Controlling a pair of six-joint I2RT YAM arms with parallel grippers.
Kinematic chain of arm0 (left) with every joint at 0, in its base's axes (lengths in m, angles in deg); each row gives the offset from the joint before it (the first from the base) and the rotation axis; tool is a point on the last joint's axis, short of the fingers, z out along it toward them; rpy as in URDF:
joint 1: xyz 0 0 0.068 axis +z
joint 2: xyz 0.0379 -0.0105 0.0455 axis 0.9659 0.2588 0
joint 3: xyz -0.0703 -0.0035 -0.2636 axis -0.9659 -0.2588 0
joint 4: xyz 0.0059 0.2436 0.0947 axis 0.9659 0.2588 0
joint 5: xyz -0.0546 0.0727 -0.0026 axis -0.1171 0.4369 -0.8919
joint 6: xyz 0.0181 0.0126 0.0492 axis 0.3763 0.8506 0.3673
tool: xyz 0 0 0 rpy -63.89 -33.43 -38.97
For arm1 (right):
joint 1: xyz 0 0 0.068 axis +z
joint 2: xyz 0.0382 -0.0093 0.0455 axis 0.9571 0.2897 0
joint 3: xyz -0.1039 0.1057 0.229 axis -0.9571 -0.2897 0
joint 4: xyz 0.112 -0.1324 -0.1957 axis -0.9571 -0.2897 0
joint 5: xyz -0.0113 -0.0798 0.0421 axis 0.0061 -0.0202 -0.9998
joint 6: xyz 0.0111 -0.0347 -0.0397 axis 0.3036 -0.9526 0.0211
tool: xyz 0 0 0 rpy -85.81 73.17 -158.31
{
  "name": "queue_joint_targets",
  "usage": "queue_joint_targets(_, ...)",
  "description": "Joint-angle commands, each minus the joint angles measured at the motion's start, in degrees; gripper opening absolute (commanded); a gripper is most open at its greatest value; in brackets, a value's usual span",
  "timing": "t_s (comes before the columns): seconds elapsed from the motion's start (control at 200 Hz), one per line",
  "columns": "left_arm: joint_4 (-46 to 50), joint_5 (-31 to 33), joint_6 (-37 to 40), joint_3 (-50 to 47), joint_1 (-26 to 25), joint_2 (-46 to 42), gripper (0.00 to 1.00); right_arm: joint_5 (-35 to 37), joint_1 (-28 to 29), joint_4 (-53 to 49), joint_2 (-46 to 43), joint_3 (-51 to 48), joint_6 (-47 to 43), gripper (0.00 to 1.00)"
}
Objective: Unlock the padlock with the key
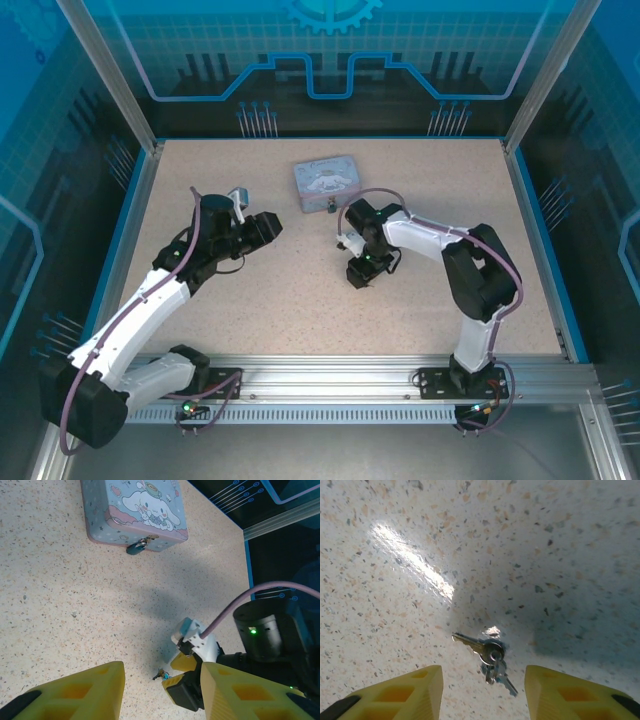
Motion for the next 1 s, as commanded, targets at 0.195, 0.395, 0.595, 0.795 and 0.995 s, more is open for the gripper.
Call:
queue_joint_targets(0.195, 1.5, 0.2, 1.4, -0.3, 0.5, -1.0, 0.46, -1.5, -0.3, 0.2, 4.0, -0.9, 0.5, 0.39)
queue_joint_targets(0.395, 1.2, 0.3, 1.4, -0.4, 0.5, -0.8, 0.46, -0.8, -0.3, 1.0, 3.2, -2.2, 1.4, 0.19)
queue_joint_targets(0.595, 1.1, 0.1, 1.8, -0.5, 0.5, -0.7, 0.46, -4.2, -1.1, 3.6, -0.7, -4.1, 2.8, 0.00)
queue_joint_targets(0.795, -0.7, -1.1, 2.5, -0.9, 0.5, -0.7, 0.46, -14.0, -5.1, 11.6, -8.9, -9.3, 7.8, 0.00)
queue_joint_targets(0.995, -8.4, -6.6, 1.2, -2.9, 0.4, -0.4, 0.45, -20.2, -8.0, 21.0, -18.4, -13.3, 17.0, 0.00)
